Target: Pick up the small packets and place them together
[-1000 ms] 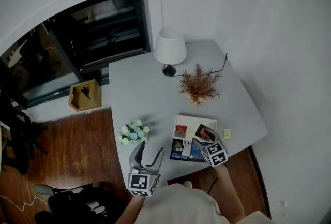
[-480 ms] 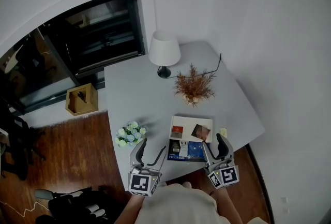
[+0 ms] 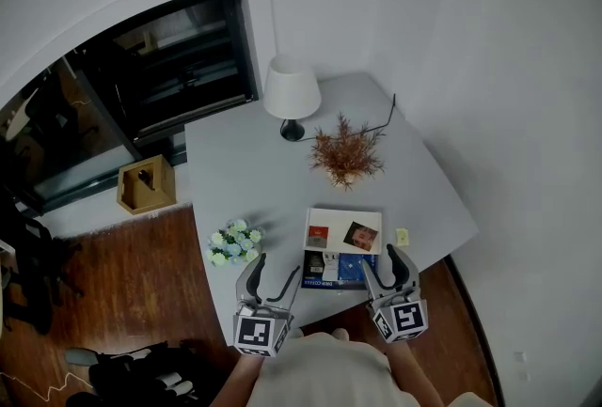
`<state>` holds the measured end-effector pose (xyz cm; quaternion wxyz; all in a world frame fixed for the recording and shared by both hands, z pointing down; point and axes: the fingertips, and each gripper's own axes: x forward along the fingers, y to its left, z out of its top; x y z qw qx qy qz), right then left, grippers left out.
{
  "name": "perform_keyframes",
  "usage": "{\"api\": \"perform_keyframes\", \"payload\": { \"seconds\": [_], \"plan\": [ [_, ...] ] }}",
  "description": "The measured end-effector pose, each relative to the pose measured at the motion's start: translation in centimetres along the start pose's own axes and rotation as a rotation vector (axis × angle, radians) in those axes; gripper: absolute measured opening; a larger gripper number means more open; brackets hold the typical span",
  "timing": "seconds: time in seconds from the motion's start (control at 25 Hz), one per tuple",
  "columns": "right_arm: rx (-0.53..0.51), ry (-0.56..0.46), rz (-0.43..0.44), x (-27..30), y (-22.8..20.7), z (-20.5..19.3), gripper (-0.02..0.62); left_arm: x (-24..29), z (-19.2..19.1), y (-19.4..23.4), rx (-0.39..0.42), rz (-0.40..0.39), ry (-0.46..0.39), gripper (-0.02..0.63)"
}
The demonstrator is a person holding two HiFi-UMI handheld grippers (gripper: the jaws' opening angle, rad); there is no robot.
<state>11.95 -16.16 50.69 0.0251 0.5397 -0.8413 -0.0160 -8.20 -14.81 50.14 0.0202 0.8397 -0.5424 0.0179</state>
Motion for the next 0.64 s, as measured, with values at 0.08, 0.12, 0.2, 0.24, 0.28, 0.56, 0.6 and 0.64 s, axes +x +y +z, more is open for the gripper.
{"api": "perform_keyframes", "payload": {
  "seconds": [0.08,0.12,0.2,0.24,0.28,0.56,0.6,0.64],
  "plan": [
    [-0.009,0.002,0.017,0.0,0.4,0.1,0.252,0.0,0.0,-0.3,-0.002,-0.006,0.0,0.288],
    [-0.016,0.003,0.027,0.0,0.7,0.1,0.252,0.1,-0.1,-0.5,-0.004,-0.009,0.0,0.288],
    [-0.021,0.009,0.042,0.0,1.0,0.0,0.252,0.1,-0.2,-0.9,-0.009,-0.015,-0.002,0.288],
    [-0.02,0.012,0.047,-0.1,1.2,-0.1,0.252,0.1,-0.2,-1.1,-0.01,-0.019,-0.002,0.288],
    [-0.019,0.016,0.05,-0.2,1.3,-0.2,0.252,0.1,-0.2,-1.3,-0.009,-0.023,-0.001,0.288],
    [-0.016,0.023,0.065,-0.5,1.4,-0.1,0.252,0.1,0.2,-2.1,-0.003,-0.04,-0.003,0.288],
    [-0.017,0.024,0.068,-0.5,1.4,-0.1,0.252,0.1,0.2,-2.2,-0.004,-0.04,-0.003,0.288],
    [-0.018,0.026,0.072,-0.5,1.5,-0.1,0.252,0.0,0.2,-2.3,-0.004,-0.041,-0.003,0.288]
  ]
}}
